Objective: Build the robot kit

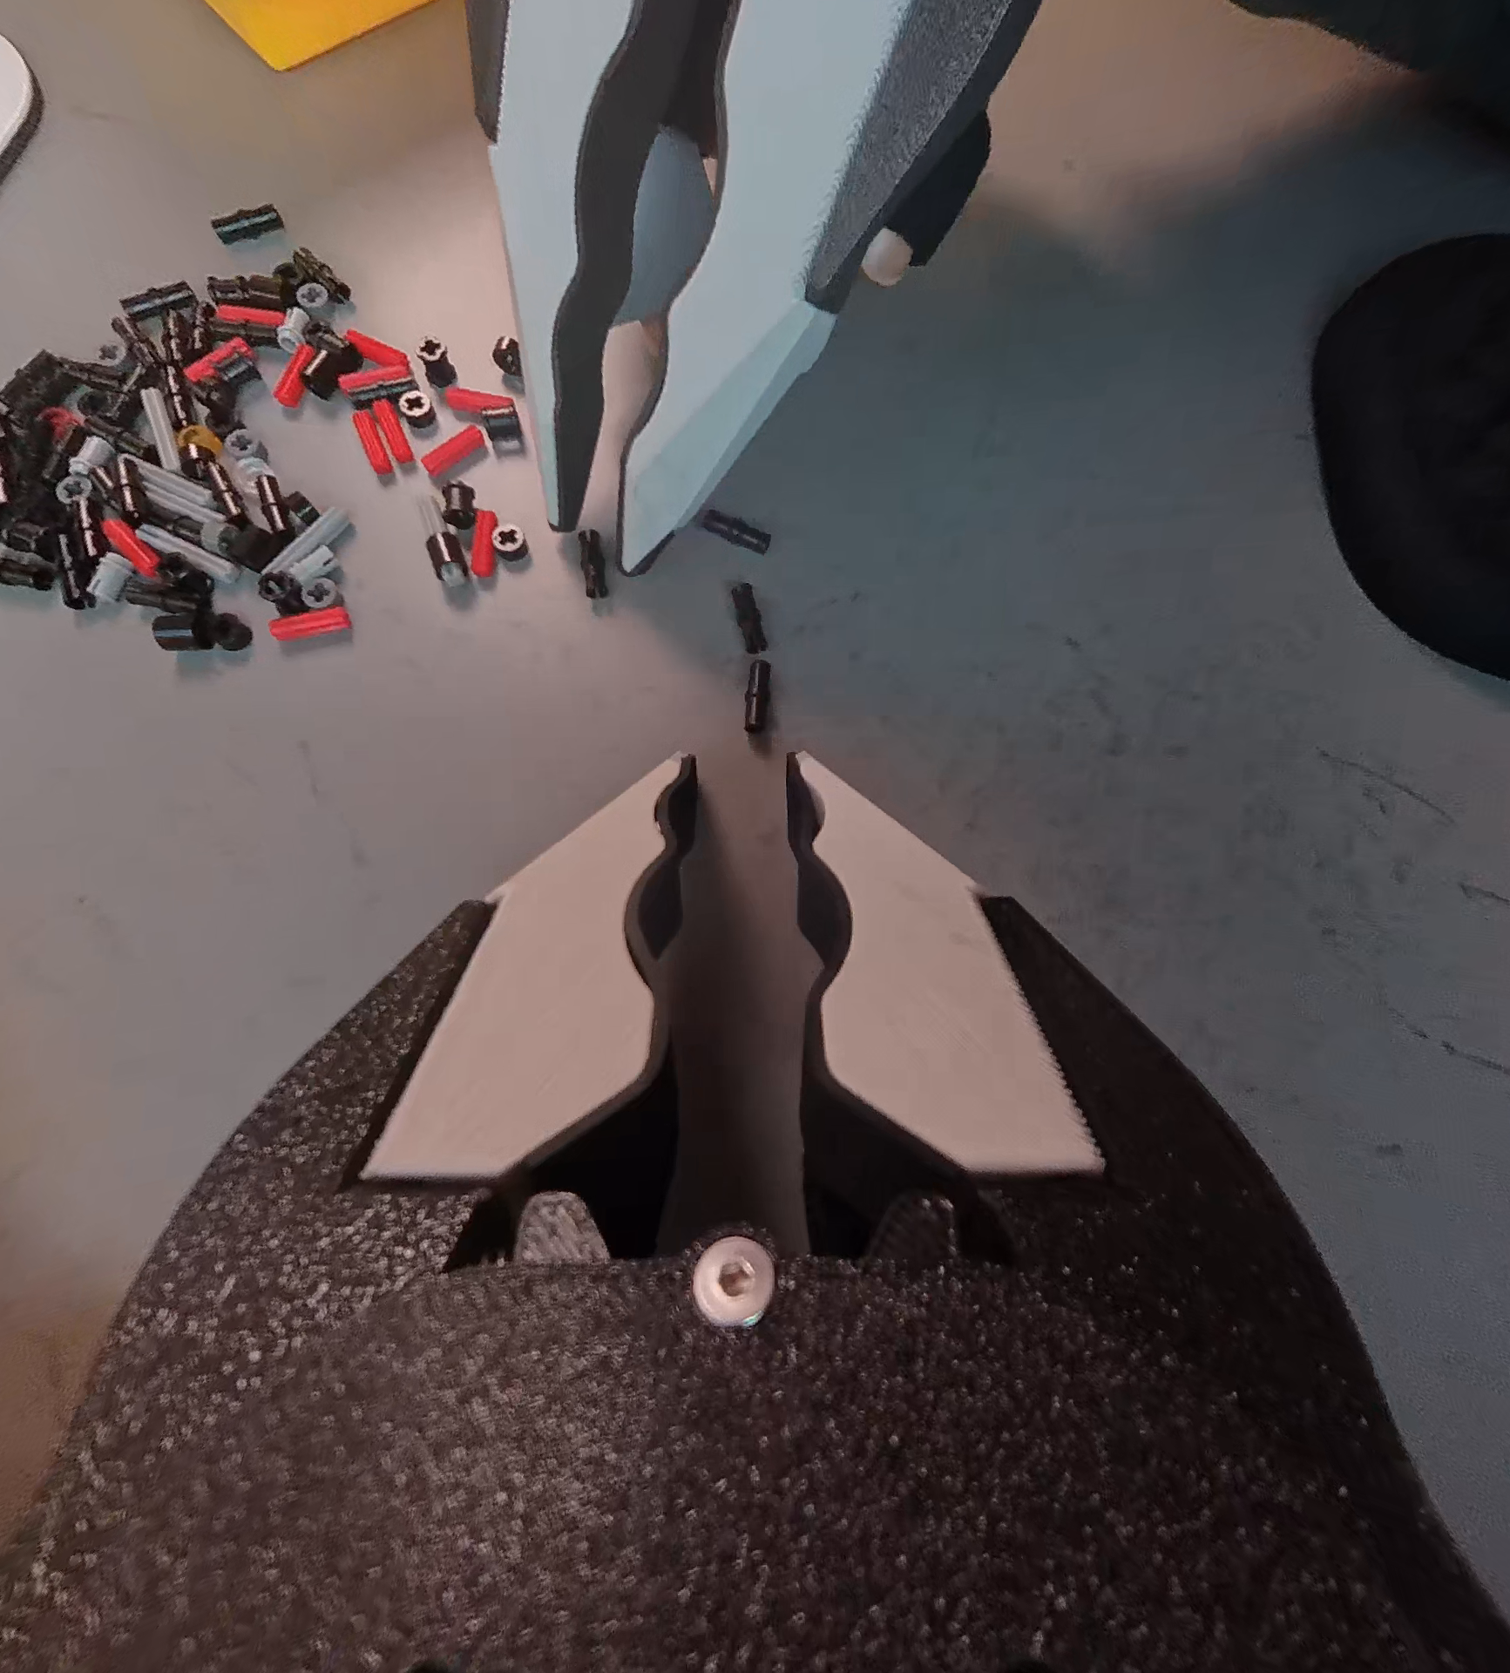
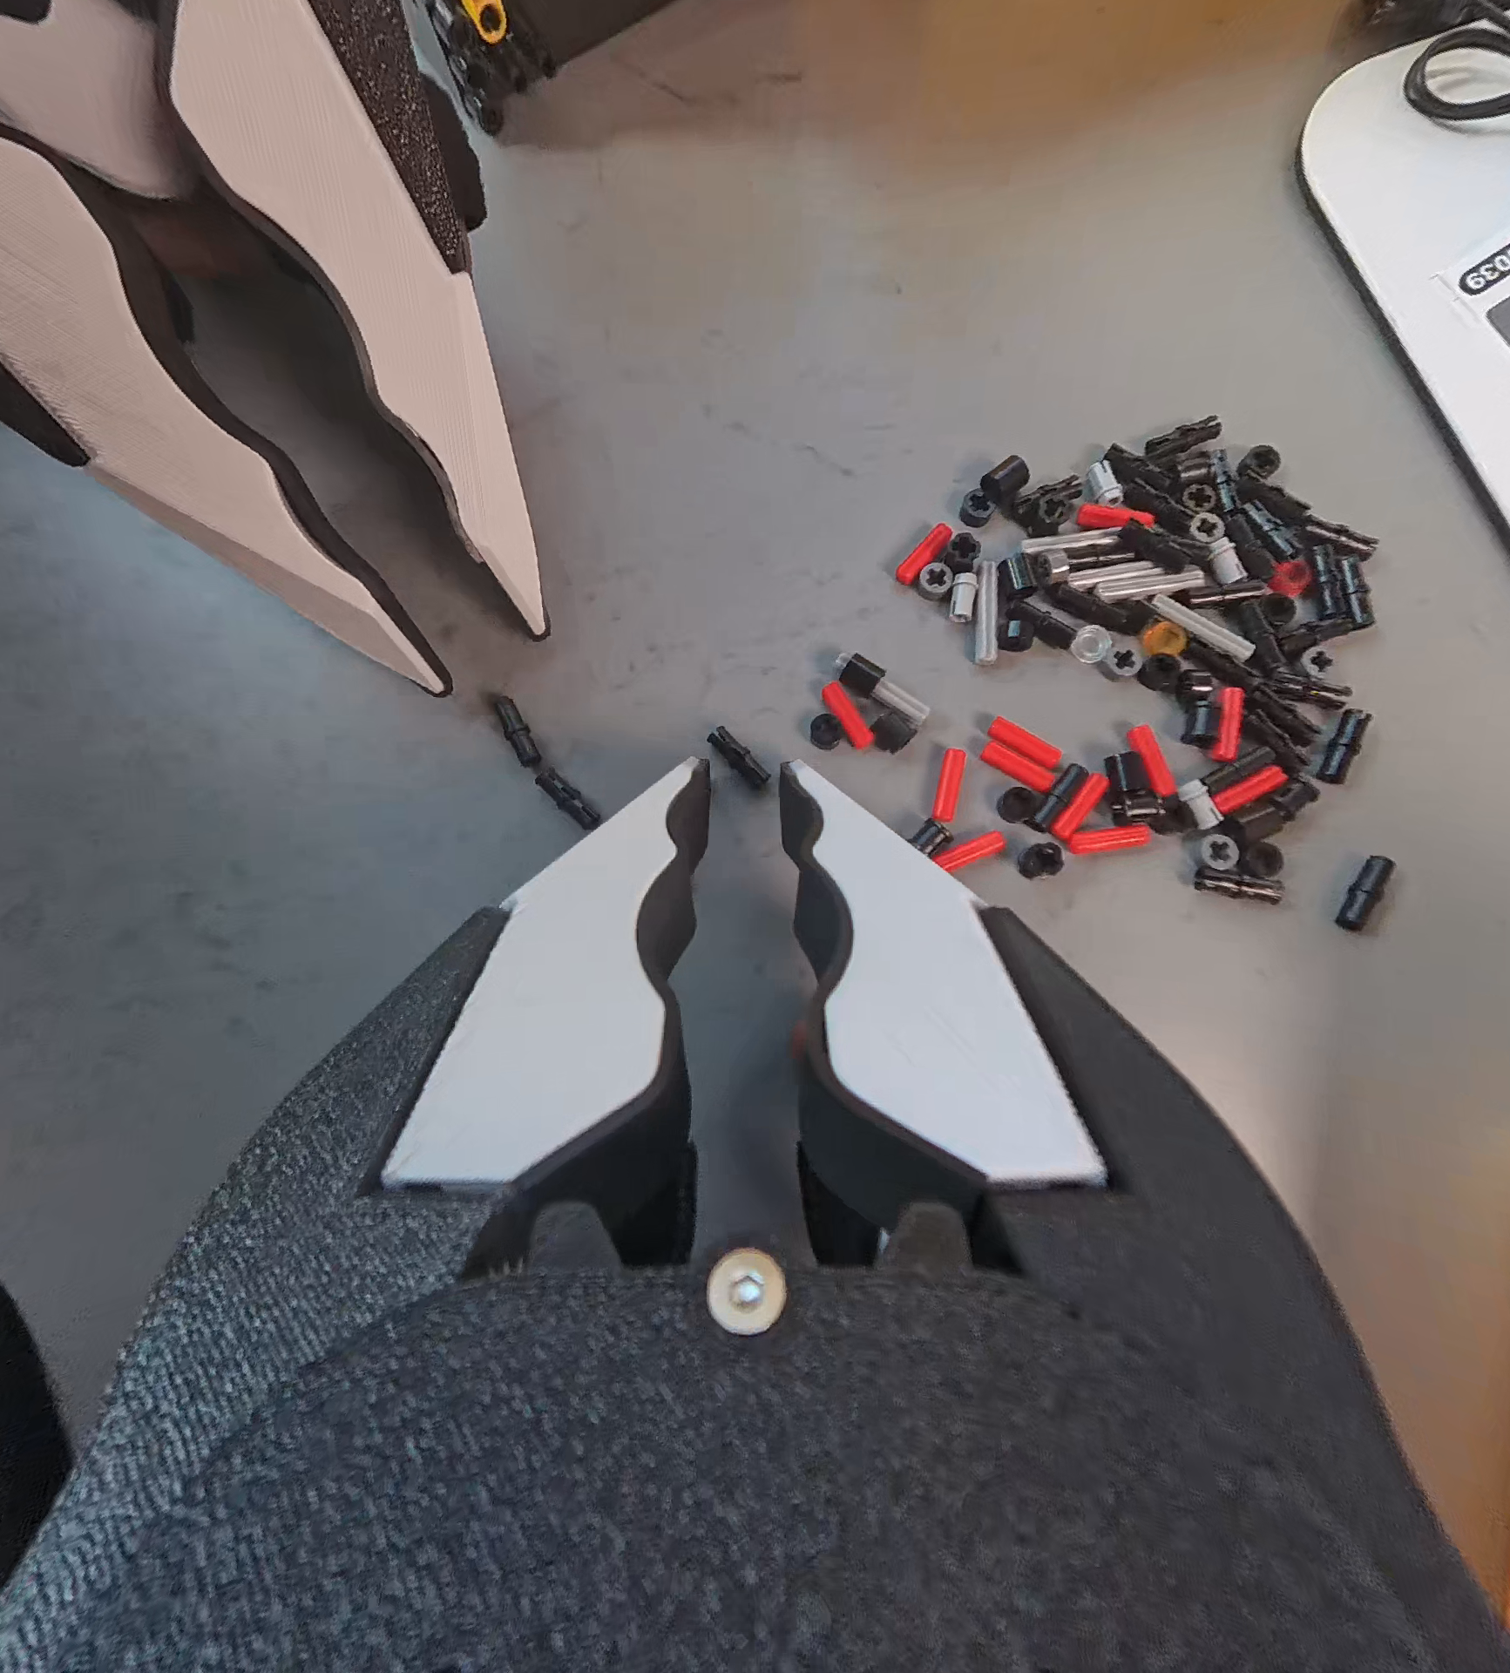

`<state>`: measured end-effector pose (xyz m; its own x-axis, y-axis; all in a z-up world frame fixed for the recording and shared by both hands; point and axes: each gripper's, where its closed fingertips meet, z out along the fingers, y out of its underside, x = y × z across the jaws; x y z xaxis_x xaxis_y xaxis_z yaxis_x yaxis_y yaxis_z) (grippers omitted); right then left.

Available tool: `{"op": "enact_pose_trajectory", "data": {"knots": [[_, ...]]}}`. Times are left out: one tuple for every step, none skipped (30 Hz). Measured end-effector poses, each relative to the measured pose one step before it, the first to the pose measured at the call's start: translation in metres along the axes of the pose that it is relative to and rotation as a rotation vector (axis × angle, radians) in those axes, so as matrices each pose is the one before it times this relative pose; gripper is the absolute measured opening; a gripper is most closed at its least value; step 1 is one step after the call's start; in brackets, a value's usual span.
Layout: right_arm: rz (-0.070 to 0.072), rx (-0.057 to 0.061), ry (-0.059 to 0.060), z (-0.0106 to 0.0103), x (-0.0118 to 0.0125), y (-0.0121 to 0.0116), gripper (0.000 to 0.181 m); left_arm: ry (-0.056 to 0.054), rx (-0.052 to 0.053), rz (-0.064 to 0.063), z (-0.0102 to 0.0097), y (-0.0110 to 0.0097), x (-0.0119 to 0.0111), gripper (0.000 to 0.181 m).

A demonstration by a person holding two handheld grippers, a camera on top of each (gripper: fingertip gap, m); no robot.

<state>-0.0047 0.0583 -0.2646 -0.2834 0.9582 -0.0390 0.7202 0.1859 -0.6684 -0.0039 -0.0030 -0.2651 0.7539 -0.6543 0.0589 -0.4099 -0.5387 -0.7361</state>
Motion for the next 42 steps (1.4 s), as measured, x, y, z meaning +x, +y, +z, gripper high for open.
{"op": "enact_pose_trajectory", "data": {"knots": [[-0.0135,-0.0144,0.0003,0.00091,-0.00005,0.00052,0.013,-0.0012,0.0037,0.0082,0.00042,-0.00121,0.00103,0.019],[-0.0127,-0.0078,0.0007,0.00099,-0.00027,-0.00017,0.012,-0.0001,0.0024,0.0082,0.00084,-0.00163,0.00129,0.019],[-0.012,-0.0003,-0.0012,0.00094,-0.00086,-0.00103,0.01,-0.0026,-0.0041,0.0051,0.00149,-0.00137,0.00058,0.019],[-0.0102,0.0009,-0.0018,0.00103,-0.00103,-0.00091,0.008,-0.0011,-0.0075,0.0057,0.00197,-0.00117,0.00049,0.02],[-0.0118,0.0006,-0.0079,0.00086,-0.00207,-0.00101,0.008,0.0023,-0.0065,0.0083,0.00202,-0.00134,0.00064,0.02],[-0.0124,-0.0022,-0.0124,0.0006,-0.0029,-0.00054,0.008,0.0022,-0.0054,0.0094,0.00194,-0.00124,0.00064,0.02],[-0.0145,-0.0043,-0.0125,0.00038,-0.0035,-0.00031,0.008,0.0024,-0.0089,0.0093,0.00178,-0.00018,0.0007,0.019],[-0.0185,-0.0043,-0.0197,0.00014,-0.00561,-0.00017,0.007,-0.0018,-0.0081,0.0089,0.0012,0.00055,0.0,0.017],[-0.0208,-0.0008,-0.0182,0.00002,-0.0064,-0.00051,0.004,-0.0045,-0.0051,0.0076,-0.00003,0.00067,-0.00031,0.012],[-0.0184,0.0028,-0.0143,0.0001,-0.00634,-0.0011,0.004,-0.0003,-0.002,0.0034,-0.0006,0.00074,0.00034,0.009],[-0.0132,0.0055,-0.006,-0.00036,-0.00512,-0.00181,0.004,0.0042,-0.0021,0.0032,-0.00098,0.00098,0.00112,0.004],[-0.0117,0.0063,-0.0068,-0.00087,-0.00511,-0.00192,0.004,0.0057,-0.0016,0.0064,-0.00108,0.00119,0.00167,0.004],[-0.0084,0.0007,-0.0066,-0.00122,-0.00508,-0.00119,0.004,0.0068,-0.0015,0.0093,-0.00117,0.00128,0.00205,0.003],[-0.0071,0.0036,-0.0057,-0.00164,-0.00512,-0.0015,0.004,0.0093,-0.0026,0.0102,-0.00155,0.0016,0.00243,0.003],[-0.0055,0.0041,-0.0157,-0.0014,-0.00734,-0.00137,0.004,0.0136,-0.0033,0.01,-0.00178,0.00188,0.00306,0.003],[-0.0067,-0.0007,-0.0224,-0.00039,-0.00938,-0.00033,0.004,0.0175,-0.0025,0.0114,-0.00179,0.00185,0.00383,0.002],[-0.0137,-0.0085,-0.0151,0.00115,-0.00901,0.00115,0.004,0.0189,-0.0028,0.0117,-0.00187,0.00197,0.0042,0.003],[-0.0162,-0.0175,-0.0013,0.00262,-0.00633,0.00269,0.004,0.0162,-0.0052,0.0094,-0.00179,0.00193,0.00358,0.003],[-0.0114,-0.0187,0.0119,0.00337,-0.00337,0.00288,0.004,0.0146,-0.0064,0.0075,-0.00162,0.00184,0.00314,0.003],[-0.005,-0.0035,0.0128,0.00252,-0.00199,0.00055,0.004,0.0154,-0.0059,0.009,-0.00137,0.00157,0.003,0.003],[-0.0025,0.0067,-0.0018,0.00019,-0.00266,-0.00145,0.004,0.0109,-0.0029,0.0128,-0.00102,0.0012,0.0024,0.003],[-0.0058,-0.008,0.0089,-0.00006,-0.00022,0.00076,0.005,0.0022,0.0007,0.0106,-0.00034,0.00052,0.00103,0.003],[-0.0106,0.0063,0.0201,-0.00153,0.00247,-0.00093,0.01,-0.0006,0.0026,0.0,0.00018,-0.00021,0.00008,0.003],[0.0004,0.0137,0.0171,-0.0032,0.00419,-0.00147,0.014,0.0004,0.0037,-0.0054,0.00032,-0.00045,-0.00007,0.003],[0.0157,0.0163,0.0132,-0.00429,0.00597,-0.00096,0.014,-0.0009,0.0043,-0.0027,0.00051,-0.00054,-0.00023,0.003],[0.0204,0.0147,0.0197,-0.00398,0.00836,-0.00011,0.015,-0.0017,0.0036,0.0008,0.00038,-0.00034,-0.00007,0.003],[0.0147,0.0065,0.0245,-0.00255,0.00958,0.00187,0.015,-0.0016,0.0025,0.0038,0.00024,-0.00026,-0.00013,0.003],[0.0122,-0.0001,0.0204,-0.00066,0.00908,0.00308,0.014,-0.0015,0.0021,0.0039,0.00015,-0.00015,-0.00018,0.003],[0.0149,-0.0045,0.0084,0.00115,0.00651,0.00316,0.014,-0.0008,0.0029,0.0003,0.00026,-0.00032,-0.00028,0.003],[0.0118,-0.0005,-0.0006,0.00245,0.00385,0.00142,0.014,0.0011,0.003,-0.0031,0.00035,-0.00029,-0.00013,0.003],[0.005,0.0007,-0.0061,0.00327,0.00157,0.00034,0.013,0.0012,0.0017,-0.0025,0.0002,-0.00018,-0.00002,0.003],[0.0005,-0.0146,-0.008,0.00376,0.00033,0.00208,0.007,-0.0004,0.0001,-0.0001,0.00007,-0.00007,0.00001,0.003],[-0.0036,-0.0043,-0.0098,0.00149,-0.00098,-0.00022,0.005,-0.002,-0.0006,0.0016,0.00005,0.0,-0.00004,0.003],[-0.0078,-0.0138,-0.0368,-0.00068,-0.00649,0.00061,0.005,-0.0027,-0.0009,0.0022,0.00004,0.00003,-0.00005,0.003],[-0.016,-0.0019,-0.0167,-0.00165,-0.0051,-0.00071,0.005,-0.0023,-0.001,0.0018,0.00002,-0.00008,0.0001,0.003],[-0.0187,0.0149,-0.0252,-0.00282,-0.00773,-0.00312,0.004,-0.001,-0.0002,0.0012,0.00009,0.00007,0.00005,0.003],[-0.0148,0.01,-0.0456,-0.00296,-0.01191,-0.00261,0.004,0.0001,0.0013,-0.0001,0.00014,-0.00023,0.00007,0.003],[-0.0205,-0.0043,-0.0333,-0.00124,-0.01091,-0.00019,0.005,0.0019,0.0019,-0.0015,0.00019,-0.00018,0.00023,0.003],[-0.0213,-0.0174,-0.0023,0.00134,-0.00555,0.00184,0.005,0.0043,0.0028,-0.0015,0.0003,-0.00036,0.00062,0.003],[-0.0155,-0.0266,0.008,0.00352,-0.00279,0.00339,0.005,0.0056,0.0042,-0.0017,0.00053,-0.00054,0.00088,0.003],[-0.0096,-0.017,0.0102,0.00363,-0.00106,0.00221,0.006,0.0058,0.0033,-0.0012,0.00061,-0.0007,0.00096,0.003],[0.0,0.0124,0.008,0.0003,0.00044,-0.00186,0.008,0.004,0.0011,0.001,0.00057,-0.00048,0.00104,0.003]]}}
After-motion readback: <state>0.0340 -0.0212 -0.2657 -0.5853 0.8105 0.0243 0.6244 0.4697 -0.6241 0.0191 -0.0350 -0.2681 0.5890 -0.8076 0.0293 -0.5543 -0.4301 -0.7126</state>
